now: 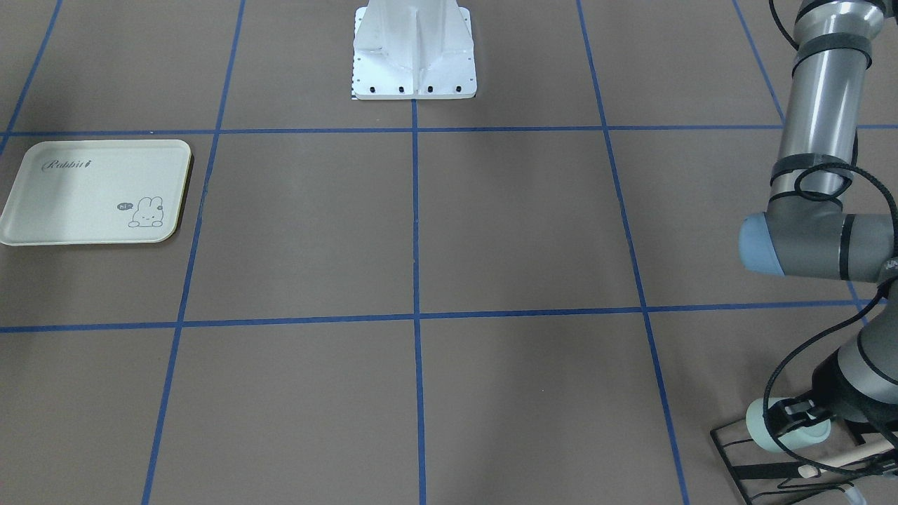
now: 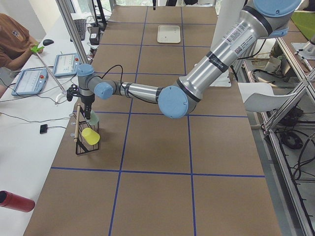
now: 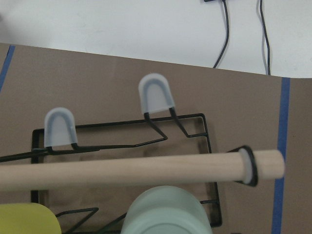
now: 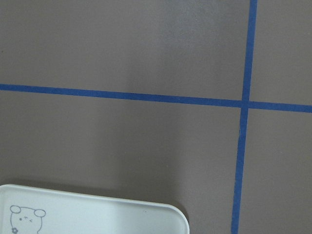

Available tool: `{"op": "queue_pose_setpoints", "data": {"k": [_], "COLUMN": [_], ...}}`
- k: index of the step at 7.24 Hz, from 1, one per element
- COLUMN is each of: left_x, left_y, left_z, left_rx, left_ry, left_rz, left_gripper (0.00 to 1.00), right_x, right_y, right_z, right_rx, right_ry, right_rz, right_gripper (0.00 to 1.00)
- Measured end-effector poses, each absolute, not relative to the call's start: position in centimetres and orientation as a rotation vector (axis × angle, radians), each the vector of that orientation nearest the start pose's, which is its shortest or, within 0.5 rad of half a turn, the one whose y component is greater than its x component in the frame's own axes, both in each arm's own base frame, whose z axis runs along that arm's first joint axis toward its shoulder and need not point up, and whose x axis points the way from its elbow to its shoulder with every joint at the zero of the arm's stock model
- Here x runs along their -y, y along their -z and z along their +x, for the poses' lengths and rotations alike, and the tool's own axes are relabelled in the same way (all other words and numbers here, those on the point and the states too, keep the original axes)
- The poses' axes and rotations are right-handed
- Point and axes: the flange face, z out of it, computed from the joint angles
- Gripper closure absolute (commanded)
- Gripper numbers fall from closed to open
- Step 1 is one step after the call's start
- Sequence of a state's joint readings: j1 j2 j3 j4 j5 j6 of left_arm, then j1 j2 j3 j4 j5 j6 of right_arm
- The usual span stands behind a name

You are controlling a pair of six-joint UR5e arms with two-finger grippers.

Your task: Left arm grabs green cup and hands to right arm on tray

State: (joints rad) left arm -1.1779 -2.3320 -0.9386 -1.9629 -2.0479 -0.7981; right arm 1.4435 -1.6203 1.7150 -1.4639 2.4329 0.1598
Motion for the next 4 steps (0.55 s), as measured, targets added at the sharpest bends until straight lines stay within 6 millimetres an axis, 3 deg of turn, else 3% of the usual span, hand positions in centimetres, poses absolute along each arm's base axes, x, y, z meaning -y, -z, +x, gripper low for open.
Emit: {"op": "queue_pose_setpoints", "data": {"k": [4], "left_x": [77.93], "left_y": [-43.64], "left_z": [22.52], "left_rx": [-0.692], "left_ry": [0.279], "left_rz": [0.175], "left_gripper": [1.0], "right_x": [48.42], "right_y": [-59.01], "right_z": [-0.39], "right_rx": [0.878], "right_ry": [0.059], "right_rz": [0.07], "right_gripper": [0.0]}}
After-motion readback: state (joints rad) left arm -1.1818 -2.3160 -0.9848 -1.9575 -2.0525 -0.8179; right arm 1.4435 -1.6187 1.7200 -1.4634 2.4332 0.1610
